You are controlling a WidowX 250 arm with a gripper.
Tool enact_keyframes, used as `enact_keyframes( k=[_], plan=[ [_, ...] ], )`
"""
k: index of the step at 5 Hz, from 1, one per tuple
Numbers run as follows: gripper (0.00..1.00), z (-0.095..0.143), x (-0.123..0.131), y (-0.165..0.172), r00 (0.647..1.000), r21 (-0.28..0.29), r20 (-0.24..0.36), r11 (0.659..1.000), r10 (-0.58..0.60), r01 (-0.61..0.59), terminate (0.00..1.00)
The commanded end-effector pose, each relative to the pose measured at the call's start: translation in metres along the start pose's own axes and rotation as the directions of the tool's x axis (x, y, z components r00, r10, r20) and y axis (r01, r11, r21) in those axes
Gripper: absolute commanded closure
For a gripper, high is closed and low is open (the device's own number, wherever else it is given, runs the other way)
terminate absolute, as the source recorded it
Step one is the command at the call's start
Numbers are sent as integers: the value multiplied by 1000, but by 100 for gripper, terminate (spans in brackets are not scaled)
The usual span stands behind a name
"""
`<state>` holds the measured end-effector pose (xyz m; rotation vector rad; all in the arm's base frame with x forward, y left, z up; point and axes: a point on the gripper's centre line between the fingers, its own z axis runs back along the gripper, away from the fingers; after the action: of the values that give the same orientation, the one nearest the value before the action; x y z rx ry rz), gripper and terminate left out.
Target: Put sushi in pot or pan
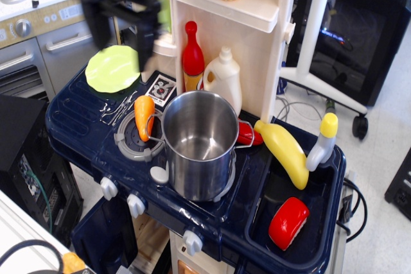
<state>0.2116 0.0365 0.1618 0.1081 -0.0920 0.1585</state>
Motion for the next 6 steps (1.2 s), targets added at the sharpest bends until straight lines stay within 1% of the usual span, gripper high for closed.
enact_keyframes(
  k=[1,2,3,4,5,6],
  plan=[
    [0,14,15,-81,1000,-64,14,998,-8,9,0],
    [0,18,20,-132,1000,-72,-1,997,15,-15,0],
    [0,15,27,-183,998,-44,10,997,66,-66,0],
    [0,1,18,-201,992,-45,25,991,124,-123,0],
    [0,-31,2,-199,993,-123,73,989,95,-85,0],
    [0,-59,-6,-190,997,-112,72,994,11,-3,0]
  ],
)
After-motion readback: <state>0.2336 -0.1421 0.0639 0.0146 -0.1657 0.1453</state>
